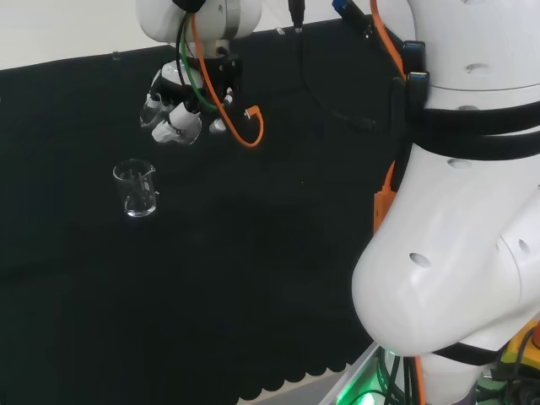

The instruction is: Place the beaker back on the table.

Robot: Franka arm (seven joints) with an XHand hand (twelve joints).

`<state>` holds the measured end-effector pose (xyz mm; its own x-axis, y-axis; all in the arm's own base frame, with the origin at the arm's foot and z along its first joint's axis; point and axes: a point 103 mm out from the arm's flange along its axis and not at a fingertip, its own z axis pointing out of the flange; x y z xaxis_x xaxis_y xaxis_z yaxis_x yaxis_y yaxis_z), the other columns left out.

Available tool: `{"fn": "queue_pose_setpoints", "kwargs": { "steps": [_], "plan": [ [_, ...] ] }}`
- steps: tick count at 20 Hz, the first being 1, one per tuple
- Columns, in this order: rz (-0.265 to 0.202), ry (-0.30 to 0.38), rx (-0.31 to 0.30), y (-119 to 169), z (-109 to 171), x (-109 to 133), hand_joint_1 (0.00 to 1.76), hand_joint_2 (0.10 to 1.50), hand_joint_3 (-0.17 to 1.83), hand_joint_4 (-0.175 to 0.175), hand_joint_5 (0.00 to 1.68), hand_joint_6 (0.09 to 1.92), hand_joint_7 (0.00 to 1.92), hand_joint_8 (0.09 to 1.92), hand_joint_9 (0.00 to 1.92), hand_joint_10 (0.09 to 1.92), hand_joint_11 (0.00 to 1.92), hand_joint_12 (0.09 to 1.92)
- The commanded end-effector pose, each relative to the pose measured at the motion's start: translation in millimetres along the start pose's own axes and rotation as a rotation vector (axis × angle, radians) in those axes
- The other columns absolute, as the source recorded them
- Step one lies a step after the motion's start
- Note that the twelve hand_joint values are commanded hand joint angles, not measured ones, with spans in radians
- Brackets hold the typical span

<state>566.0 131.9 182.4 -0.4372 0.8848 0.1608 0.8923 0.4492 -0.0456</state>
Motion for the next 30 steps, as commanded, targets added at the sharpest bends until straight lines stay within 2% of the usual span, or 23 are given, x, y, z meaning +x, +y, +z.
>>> {"fn": "queue_pose_setpoints", "kwargs": {
  "steps": [1, 4, 15, 20, 30],
  "plan": [
    [0.008, 0.062, -0.045, -0.1, 15.0, -17.0, 1.32, 1.02, -0.17, -0.175, 1.44, 0.20, 1.56, 0.09, 1.48, 0.09, 1.23, 0.78],
    [0.011, 0.090, -0.060, 1.2, 21.1, -24.5, 1.32, 1.02, -0.17, -0.175, 1.44, 0.20, 1.56, 0.09, 1.48, 0.09, 1.23, 0.78],
    [-0.044, 0.198, -0.135, 5.4, 44.8, -39.2, 1.32, 1.02, -0.17, -0.175, 1.44, 0.20, 1.56, 0.09, 1.48, 0.09, 1.23, 0.78],
    [-0.060, 0.248, -0.119, 8.5, 59.4, -41.7, 1.32, 1.02, -0.17, -0.175, 1.44, 0.20, 1.56, 0.09, 1.48, 0.09, 1.22, 0.78],
    [-0.053, 0.338, -0.107, 12.4, 83.1, -48.2, 1.32, 1.02, -0.17, -0.175, 1.44, 0.20, 1.56, 0.09, 1.48, 0.09, 1.21, 0.78]
  ]
}}
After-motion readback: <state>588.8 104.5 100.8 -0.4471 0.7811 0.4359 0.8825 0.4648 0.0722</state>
